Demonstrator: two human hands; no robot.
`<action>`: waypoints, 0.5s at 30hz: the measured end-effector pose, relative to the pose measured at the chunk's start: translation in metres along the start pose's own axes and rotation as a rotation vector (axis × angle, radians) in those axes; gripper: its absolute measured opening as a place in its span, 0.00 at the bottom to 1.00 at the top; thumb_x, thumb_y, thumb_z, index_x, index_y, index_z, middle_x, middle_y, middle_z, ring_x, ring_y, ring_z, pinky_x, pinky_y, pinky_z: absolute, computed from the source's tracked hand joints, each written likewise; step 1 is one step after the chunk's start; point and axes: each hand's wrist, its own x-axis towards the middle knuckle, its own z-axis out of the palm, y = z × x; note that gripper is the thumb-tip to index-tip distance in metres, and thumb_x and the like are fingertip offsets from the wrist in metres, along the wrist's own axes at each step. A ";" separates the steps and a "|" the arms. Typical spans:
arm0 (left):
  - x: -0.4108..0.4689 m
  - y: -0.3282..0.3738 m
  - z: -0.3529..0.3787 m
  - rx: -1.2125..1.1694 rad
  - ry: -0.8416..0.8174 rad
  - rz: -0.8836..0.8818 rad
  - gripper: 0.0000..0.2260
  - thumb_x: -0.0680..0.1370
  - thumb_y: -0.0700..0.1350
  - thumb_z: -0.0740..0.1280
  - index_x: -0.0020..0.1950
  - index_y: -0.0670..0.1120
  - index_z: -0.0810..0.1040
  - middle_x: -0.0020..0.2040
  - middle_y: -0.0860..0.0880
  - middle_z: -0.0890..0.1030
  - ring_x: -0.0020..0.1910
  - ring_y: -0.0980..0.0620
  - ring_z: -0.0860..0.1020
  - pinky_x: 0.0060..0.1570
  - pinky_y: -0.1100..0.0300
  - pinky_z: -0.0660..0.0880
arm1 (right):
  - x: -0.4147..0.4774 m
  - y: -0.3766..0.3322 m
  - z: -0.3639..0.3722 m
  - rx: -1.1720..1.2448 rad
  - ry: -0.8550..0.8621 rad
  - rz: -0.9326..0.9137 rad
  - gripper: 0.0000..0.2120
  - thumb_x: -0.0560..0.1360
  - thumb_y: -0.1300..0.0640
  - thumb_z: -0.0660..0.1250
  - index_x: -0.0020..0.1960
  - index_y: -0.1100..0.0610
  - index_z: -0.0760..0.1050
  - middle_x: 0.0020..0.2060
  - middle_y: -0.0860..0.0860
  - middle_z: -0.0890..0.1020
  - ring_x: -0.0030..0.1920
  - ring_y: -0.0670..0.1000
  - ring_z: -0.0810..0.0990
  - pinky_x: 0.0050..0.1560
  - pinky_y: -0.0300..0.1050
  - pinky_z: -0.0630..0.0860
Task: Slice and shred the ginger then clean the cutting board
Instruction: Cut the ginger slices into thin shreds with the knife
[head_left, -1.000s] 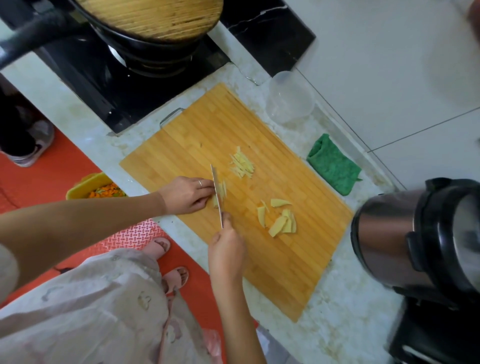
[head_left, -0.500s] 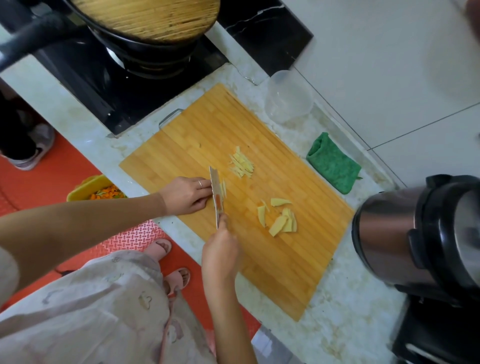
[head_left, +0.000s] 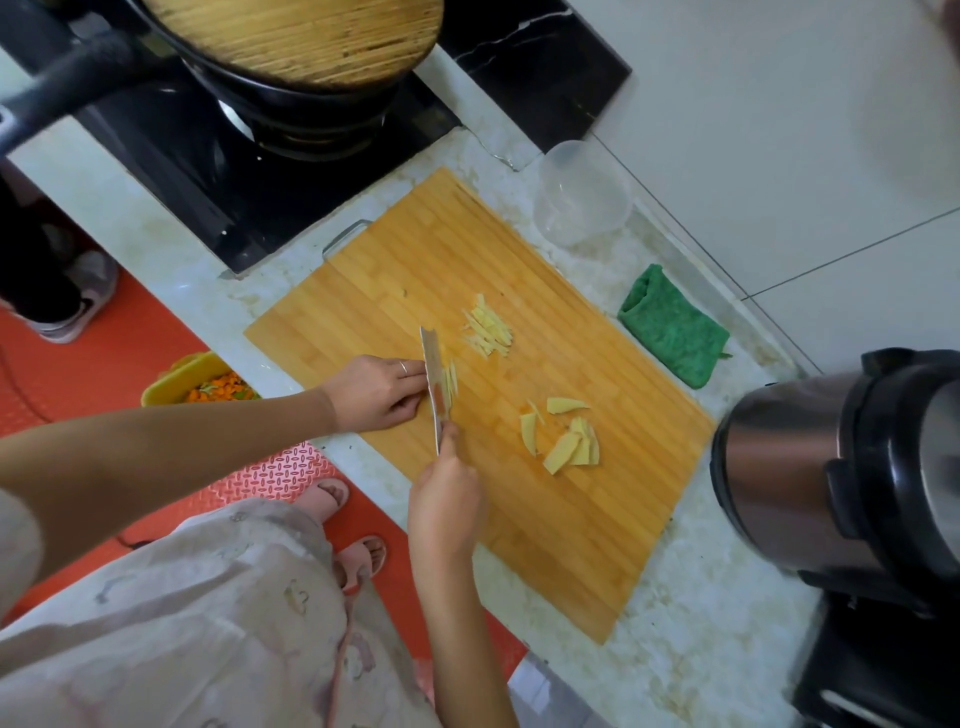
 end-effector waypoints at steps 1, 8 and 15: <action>0.000 0.000 -0.001 -0.009 0.013 0.004 0.07 0.78 0.44 0.57 0.49 0.45 0.74 0.40 0.47 0.80 0.30 0.48 0.78 0.22 0.61 0.69 | -0.002 0.001 0.000 -0.008 -0.003 0.000 0.28 0.80 0.61 0.54 0.77 0.47 0.53 0.48 0.54 0.82 0.47 0.53 0.81 0.37 0.42 0.65; -0.001 -0.001 0.001 -0.002 0.015 0.048 0.07 0.75 0.43 0.60 0.50 0.44 0.76 0.46 0.47 0.80 0.31 0.48 0.78 0.23 0.62 0.69 | -0.003 0.000 0.002 -0.020 -0.014 0.029 0.28 0.79 0.62 0.54 0.76 0.46 0.54 0.49 0.54 0.82 0.47 0.53 0.81 0.37 0.43 0.66; 0.000 -0.001 0.002 -0.004 0.039 0.026 0.07 0.75 0.42 0.61 0.43 0.43 0.78 0.41 0.47 0.80 0.31 0.48 0.77 0.22 0.61 0.68 | -0.002 -0.001 0.002 -0.056 -0.046 0.021 0.29 0.79 0.63 0.54 0.77 0.47 0.51 0.49 0.54 0.82 0.48 0.53 0.81 0.39 0.43 0.68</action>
